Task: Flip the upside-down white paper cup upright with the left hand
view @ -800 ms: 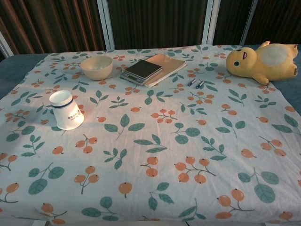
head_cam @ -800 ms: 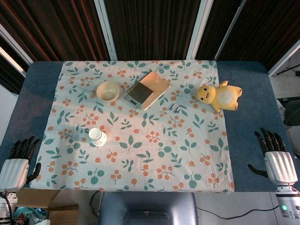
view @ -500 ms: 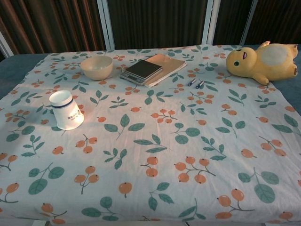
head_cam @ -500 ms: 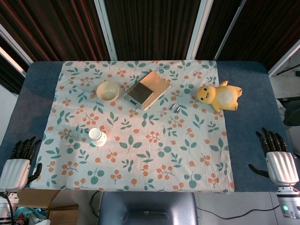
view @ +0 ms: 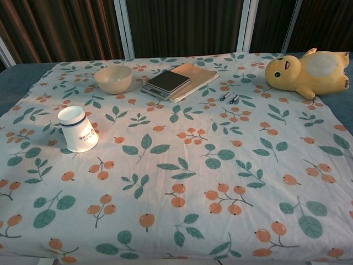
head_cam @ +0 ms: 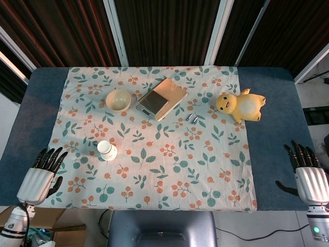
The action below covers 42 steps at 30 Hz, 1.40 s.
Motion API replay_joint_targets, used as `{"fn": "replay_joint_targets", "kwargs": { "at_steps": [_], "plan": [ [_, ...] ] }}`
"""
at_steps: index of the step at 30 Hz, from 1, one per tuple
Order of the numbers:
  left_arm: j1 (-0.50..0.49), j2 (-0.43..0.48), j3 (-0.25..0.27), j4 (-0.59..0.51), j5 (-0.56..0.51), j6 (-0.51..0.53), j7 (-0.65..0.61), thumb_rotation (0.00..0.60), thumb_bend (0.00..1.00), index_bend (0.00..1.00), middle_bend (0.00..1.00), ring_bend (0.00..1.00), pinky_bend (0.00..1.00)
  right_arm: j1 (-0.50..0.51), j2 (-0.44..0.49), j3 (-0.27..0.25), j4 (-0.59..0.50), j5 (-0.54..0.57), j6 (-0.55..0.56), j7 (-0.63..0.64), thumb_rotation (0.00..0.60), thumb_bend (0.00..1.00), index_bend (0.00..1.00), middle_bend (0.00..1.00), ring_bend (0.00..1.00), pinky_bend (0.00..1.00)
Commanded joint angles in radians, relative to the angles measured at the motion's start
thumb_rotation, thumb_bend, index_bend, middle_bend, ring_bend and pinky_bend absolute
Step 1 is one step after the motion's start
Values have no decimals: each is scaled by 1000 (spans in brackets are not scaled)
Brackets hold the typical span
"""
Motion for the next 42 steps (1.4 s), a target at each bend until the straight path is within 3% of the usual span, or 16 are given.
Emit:
{"fn": "replay_joint_targets", "kwargs": {
  "at_steps": [1,5,11,24,32,42],
  "plan": [
    [-35,-10,-7,-8,17,-39,32,600,446,0,0,0,0,0,-2,1,4,3,-2,-2,600,177,0,0,0,0],
    [-161,-67,-30,-5,45,-200,177,600,428,0,0,0,0,-2,-11,6,12,14,0,-5,600,177,0,0,0,0],
    [-234,-154,-63,9,-23,-302,321,600,399,0,0,0,0,-3,-18,3,21,20,-9,-12,600,176,0,0,0,0],
    [-358,-294,-109,127,-147,-422,477,600,398,0,0,0,0,2,-21,4,24,28,-26,-21,600,177,0,0,0,0],
    [-410,-292,-96,149,-248,-485,673,600,398,0,0,0,0,3,-29,0,34,31,-35,-21,600,177,0,0,0,0],
    [-438,-309,-77,178,-370,-485,793,600,398,0,0,0,0,6,-31,2,41,33,-41,-17,600,177,0,0,0,0]
  ]
}}
